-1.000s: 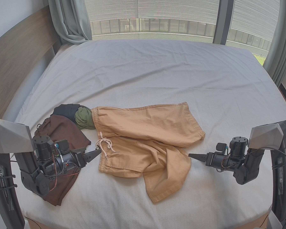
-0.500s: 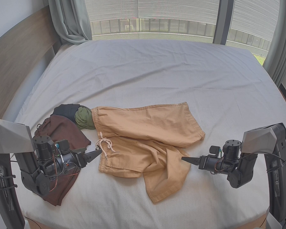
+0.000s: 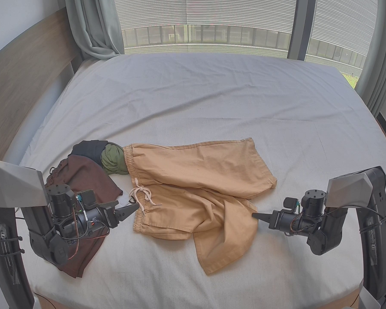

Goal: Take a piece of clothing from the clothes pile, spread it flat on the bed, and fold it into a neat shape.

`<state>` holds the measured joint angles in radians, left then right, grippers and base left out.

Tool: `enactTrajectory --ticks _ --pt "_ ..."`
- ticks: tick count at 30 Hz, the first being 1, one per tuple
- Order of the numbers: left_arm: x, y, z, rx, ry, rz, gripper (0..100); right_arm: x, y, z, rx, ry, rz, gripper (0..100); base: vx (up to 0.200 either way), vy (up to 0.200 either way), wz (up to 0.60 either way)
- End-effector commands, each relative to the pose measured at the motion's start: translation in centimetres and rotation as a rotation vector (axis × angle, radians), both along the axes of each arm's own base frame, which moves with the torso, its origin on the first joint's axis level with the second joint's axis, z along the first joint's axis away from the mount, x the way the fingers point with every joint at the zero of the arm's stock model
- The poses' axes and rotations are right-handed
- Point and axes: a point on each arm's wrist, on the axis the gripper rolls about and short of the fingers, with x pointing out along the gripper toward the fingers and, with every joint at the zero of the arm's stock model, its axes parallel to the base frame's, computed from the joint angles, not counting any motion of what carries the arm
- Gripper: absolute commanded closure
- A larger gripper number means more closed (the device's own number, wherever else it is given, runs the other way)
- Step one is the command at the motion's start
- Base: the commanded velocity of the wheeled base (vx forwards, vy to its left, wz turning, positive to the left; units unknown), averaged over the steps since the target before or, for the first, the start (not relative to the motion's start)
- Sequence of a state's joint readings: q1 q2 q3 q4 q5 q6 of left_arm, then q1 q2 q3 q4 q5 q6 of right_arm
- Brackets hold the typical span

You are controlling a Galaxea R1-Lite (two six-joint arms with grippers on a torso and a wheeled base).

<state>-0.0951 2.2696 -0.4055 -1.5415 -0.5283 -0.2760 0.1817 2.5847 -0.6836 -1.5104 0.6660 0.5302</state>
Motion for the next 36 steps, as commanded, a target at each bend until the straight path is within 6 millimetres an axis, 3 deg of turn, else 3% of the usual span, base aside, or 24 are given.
enactTrajectory --ticks 1,8,13,23,31,32,36 --pt "0.0 0.0 -0.2 0.001 0.006 0.002 0 -1.2 -0.7 1.8 -0.004 -0.002 -0.011 100 0.000 0.000 0.00" --pt "0.0 -0.1 -0.2 0.000 0.004 -0.002 0 -1.8 -2.3 4.7 -0.002 -0.050 -0.054 100 0.000 0.000 0.00" --pt "0.0 -0.2 -0.2 0.001 0.006 -0.006 0 -0.9 -2.3 4.9 0.002 -0.079 -0.057 100 0.000 0.000 0.00" --pt "0.0 -0.5 -0.7 0.002 0.021 -0.016 0 2.9 -1.8 5.9 -0.025 -0.113 -0.044 100 0.000 0.000 0.00" --pt "0.0 -0.6 -0.7 0.002 0.019 -0.018 0 3.1 -1.5 5.5 -0.055 -0.117 -0.033 100 0.000 0.000 0.00" --pt "0.0 -0.6 -0.7 0.002 0.021 -0.018 0 3.0 -1.5 5.5 -0.055 -0.115 -0.033 0 0.000 0.000 0.00" --pt "0.0 -0.6 -0.7 0.002 0.021 -0.019 0 2.5 -1.9 5.2 -0.079 -0.122 -0.044 0 0.000 0.000 0.00"
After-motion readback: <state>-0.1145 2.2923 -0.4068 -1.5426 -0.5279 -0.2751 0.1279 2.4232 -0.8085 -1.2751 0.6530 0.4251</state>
